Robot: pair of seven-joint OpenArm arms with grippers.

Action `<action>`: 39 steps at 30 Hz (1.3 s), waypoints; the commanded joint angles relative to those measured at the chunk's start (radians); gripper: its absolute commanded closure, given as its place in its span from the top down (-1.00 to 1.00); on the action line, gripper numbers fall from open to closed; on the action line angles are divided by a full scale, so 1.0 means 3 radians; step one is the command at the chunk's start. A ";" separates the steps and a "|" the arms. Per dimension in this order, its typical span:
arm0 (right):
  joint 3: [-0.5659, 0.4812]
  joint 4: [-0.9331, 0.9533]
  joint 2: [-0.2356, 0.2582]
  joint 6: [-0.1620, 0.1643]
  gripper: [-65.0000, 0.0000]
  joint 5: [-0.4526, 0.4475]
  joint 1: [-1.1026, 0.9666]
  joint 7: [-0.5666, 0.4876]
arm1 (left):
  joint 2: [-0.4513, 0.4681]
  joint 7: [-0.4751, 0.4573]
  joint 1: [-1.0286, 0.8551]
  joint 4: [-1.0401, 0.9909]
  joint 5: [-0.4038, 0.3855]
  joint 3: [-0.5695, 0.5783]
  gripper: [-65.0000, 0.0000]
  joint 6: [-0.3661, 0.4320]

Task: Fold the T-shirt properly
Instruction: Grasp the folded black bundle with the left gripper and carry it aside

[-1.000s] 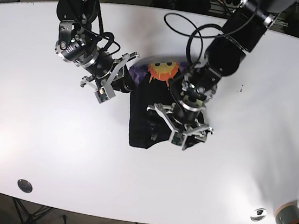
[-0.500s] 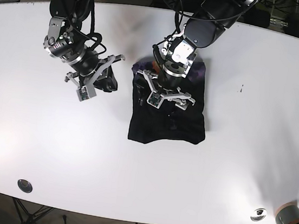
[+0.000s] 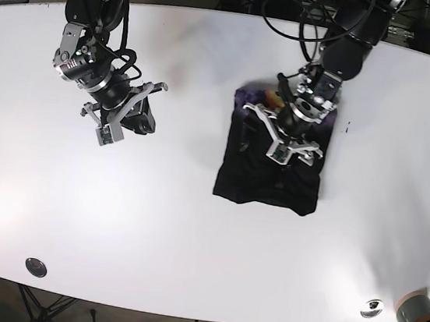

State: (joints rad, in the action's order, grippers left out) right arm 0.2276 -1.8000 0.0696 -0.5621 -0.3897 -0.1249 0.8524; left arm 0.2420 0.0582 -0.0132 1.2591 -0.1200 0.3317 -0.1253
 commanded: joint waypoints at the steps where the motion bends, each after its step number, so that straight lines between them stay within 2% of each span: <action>1: 0.0006 -0.0079 0.0026 -0.0021 -0.80 -0.0049 0.0046 -0.0072 | 0.0260 0.0729 -0.0051 -0.0057 -0.0078 -0.0193 0.60 -0.0209; 5: 0.0006 -0.0084 0.0021 -0.0021 -0.80 -0.0049 0.0041 -0.0072 | 0.0572 0.1082 -0.0051 -0.0138 -0.0314 -0.0607 0.59 -0.0746; 8: 0.0006 -0.0135 0.0021 -0.0021 -0.80 -0.0049 0.0041 -0.0072 | 0.0781 0.1287 -0.0041 -0.0261 -0.0406 -0.0924 0.59 -0.1022; 14: 0.0006 -0.0339 0.0026 -0.0016 -0.80 -0.0049 0.0025 -0.0072 | 0.1247 0.1333 -0.0020 -0.0819 -0.0416 -0.1389 0.59 -0.1395; 18: 0.0001 -0.0432 0.0026 -0.0016 -0.80 -0.0049 0.0020 -0.0046 | 0.1507 0.1174 0.0108 -0.1223 -0.0421 -0.1528 0.59 -0.1533; 23: -0.0014 -0.0472 0.0021 -0.0016 -0.80 -0.0044 0.0020 -0.0031 | 0.1850 0.0724 0.0179 -0.1729 -0.0426 -0.1507 0.59 -0.1702; 28: -0.0014 -0.0503 0.0021 -0.0021 -0.80 -0.0023 0.0010 -0.0031 | 0.2039 0.0427 0.0185 -0.1847 -0.0436 -0.1507 0.59 -0.1759; 33: -0.0014 -0.0508 0.0021 -0.0021 -0.80 -0.0039 -0.0067 -0.0041 | 0.2193 0.0402 0.0190 -0.1790 -0.0462 -0.1522 0.59 -0.1764; 39: 0.0001 -0.0508 0.0021 -0.0021 -0.80 -0.0018 -0.0138 -0.0051 | 0.2362 0.0402 0.0174 -0.1392 -0.0825 -0.1522 0.59 -0.1764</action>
State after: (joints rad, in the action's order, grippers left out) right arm 0.2237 -1.9297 0.0719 -0.5625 -0.3813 -0.1711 0.8661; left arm 0.8940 0.2104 0.0216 0.7841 -0.3191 -0.1146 -0.6556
